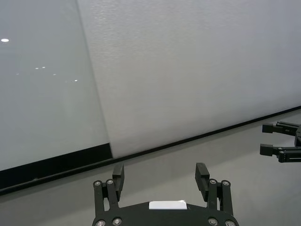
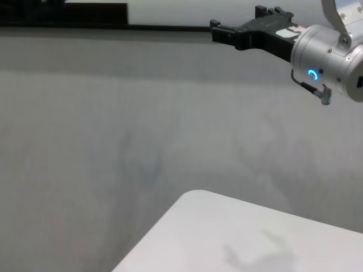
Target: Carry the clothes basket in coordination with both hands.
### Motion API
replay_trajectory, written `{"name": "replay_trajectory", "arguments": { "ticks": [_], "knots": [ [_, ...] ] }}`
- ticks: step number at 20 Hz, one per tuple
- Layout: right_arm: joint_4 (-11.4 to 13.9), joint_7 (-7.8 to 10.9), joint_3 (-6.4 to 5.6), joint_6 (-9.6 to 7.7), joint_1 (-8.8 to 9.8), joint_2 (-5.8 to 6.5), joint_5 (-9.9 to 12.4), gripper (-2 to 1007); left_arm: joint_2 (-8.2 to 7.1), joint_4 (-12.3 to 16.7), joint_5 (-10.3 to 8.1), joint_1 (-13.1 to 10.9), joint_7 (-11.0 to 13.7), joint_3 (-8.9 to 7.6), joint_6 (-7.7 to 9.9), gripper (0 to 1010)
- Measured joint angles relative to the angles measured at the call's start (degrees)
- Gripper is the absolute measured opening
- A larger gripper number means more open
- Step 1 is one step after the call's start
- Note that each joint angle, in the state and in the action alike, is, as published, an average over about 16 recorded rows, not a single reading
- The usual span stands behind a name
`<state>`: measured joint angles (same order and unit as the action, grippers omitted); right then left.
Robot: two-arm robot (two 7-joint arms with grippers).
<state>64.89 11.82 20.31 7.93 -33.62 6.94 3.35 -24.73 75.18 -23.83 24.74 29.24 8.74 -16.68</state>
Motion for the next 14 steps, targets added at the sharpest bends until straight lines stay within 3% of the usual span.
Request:
{"name": "replay_trajectory", "arguments": {
  "ticks": [14],
  "knots": [
    [0.0,0.0,0.0,0.0,0.0,0.0,0.0,1000,0.0,0.0,0.0,0.0,0.0,0.0,0.0,1002]
  ]
}}
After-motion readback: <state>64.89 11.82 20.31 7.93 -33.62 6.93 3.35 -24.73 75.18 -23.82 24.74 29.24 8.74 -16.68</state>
